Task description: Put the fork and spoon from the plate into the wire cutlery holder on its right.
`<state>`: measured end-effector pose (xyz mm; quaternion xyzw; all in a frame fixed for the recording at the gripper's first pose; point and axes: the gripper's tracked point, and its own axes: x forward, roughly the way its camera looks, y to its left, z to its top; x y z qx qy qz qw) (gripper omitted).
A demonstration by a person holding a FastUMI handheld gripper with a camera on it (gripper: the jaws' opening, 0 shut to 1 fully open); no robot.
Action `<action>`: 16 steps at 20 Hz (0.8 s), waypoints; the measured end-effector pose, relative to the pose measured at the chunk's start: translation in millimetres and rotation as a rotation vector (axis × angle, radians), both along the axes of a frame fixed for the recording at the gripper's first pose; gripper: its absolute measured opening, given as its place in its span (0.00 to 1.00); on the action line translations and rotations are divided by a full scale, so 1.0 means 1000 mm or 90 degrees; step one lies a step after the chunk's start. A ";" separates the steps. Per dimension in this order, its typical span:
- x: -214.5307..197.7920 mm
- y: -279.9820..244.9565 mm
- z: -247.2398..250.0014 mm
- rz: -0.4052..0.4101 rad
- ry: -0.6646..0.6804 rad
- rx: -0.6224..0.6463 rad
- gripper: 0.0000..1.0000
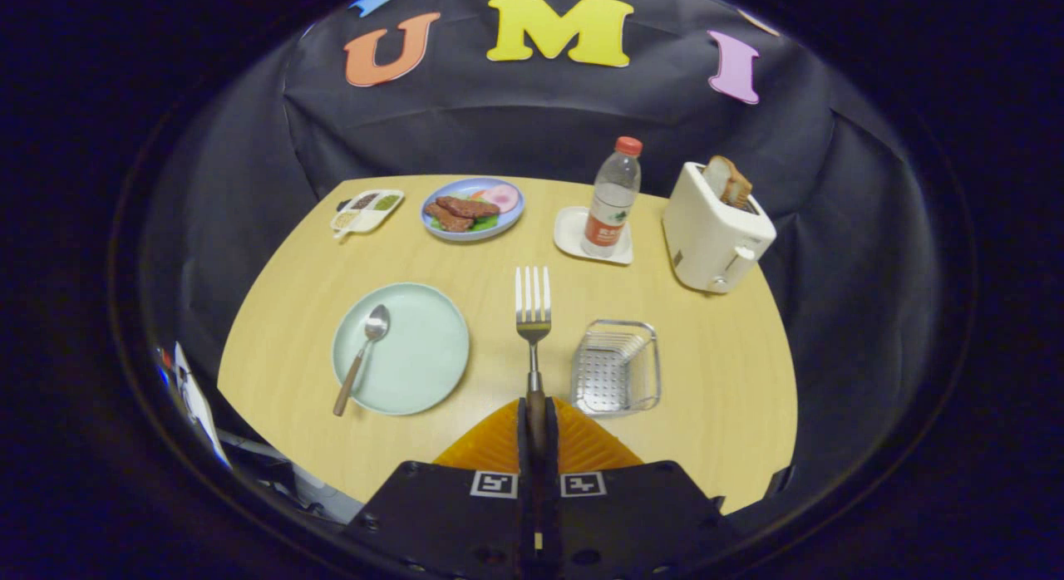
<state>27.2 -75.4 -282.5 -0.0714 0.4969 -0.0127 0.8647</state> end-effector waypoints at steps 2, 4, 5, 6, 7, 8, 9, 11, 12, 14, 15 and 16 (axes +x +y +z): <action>0.000 -0.028 0.004 -0.008 0.019 -0.014 0.04; -0.006 -0.047 0.001 -0.009 0.061 -0.023 0.04; -0.009 -0.054 0.001 -0.005 0.081 -0.031 0.04; -0.012 -0.060 -0.001 0.002 0.103 -0.037 0.04; -0.012 -0.063 -0.001 0.005 0.118 -0.036 0.04; -0.013 -0.065 -0.002 0.007 0.135 -0.031 0.04; -0.011 -0.066 -0.003 0.008 0.144 -0.025 0.04; -0.011 -0.067 -0.005 0.004 0.180 -0.004 0.04; -0.012 -0.062 -0.006 -0.010 0.206 0.024 0.04; -0.018 -0.059 -0.009 -0.034 0.266 0.060 0.04; -0.016 -0.062 -0.011 -0.033 0.283 0.056 0.04; -0.012 -0.065 -0.013 -0.032 0.291 0.047 0.04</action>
